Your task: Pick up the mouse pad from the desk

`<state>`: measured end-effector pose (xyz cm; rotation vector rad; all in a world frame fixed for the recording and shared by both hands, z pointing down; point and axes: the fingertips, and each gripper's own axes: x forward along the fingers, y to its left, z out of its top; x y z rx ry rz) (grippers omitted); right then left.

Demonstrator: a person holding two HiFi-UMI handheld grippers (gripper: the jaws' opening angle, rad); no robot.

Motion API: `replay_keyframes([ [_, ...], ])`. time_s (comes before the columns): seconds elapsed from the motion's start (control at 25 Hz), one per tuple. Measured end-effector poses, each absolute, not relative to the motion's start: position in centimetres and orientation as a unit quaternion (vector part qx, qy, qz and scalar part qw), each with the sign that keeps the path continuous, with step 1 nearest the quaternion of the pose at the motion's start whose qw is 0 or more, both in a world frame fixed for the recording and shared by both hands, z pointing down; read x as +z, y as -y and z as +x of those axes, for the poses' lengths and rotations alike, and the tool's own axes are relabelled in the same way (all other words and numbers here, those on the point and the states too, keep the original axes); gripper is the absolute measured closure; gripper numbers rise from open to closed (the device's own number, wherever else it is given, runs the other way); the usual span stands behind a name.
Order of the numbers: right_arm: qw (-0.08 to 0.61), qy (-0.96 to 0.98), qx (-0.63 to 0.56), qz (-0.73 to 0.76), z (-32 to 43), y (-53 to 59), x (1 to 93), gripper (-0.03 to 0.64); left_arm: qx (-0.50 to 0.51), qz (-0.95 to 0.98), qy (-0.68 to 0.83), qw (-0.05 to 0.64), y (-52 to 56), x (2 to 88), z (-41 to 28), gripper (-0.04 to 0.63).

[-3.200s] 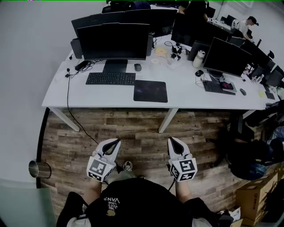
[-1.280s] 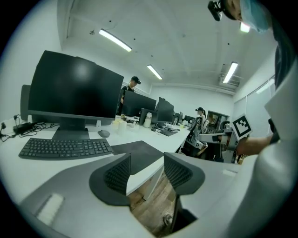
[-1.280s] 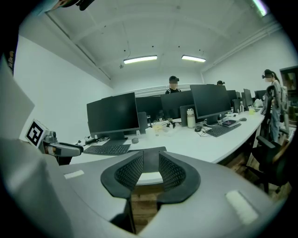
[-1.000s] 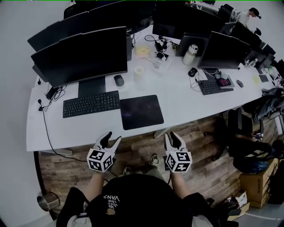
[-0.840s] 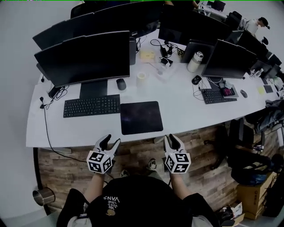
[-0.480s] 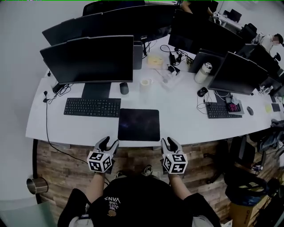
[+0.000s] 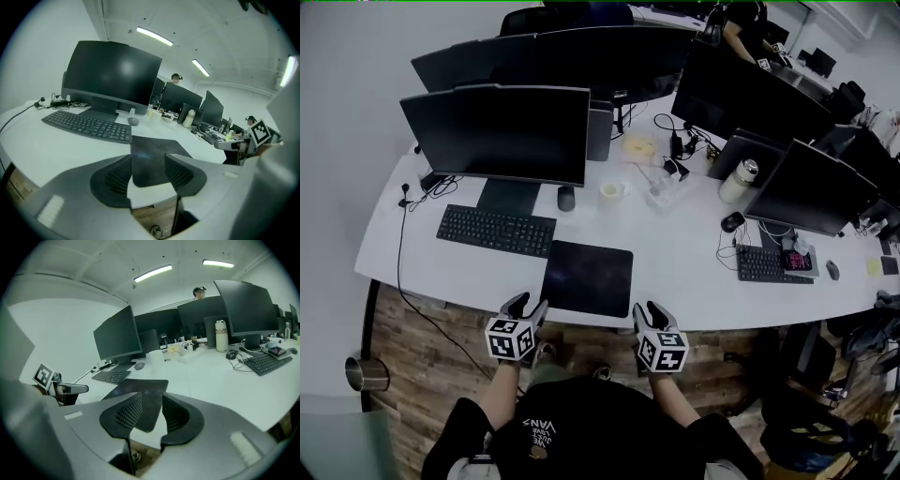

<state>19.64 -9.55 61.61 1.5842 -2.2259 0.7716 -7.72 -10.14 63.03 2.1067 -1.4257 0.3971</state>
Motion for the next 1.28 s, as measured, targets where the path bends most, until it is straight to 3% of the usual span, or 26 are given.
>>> replay_keyframes([
  [0.84,0.203,0.677,0.335,0.623,18.8,13.7,69.4,0.474,0.240,0.780,0.453,0.358,16.7,69.8,-8.3,0.399],
  [1.28,0.224,0.656,0.349,0.631,18.8,14.4,70.9,0.457,0.257,0.782,0.439,0.361,18.2,70.5,-7.4,0.399],
])
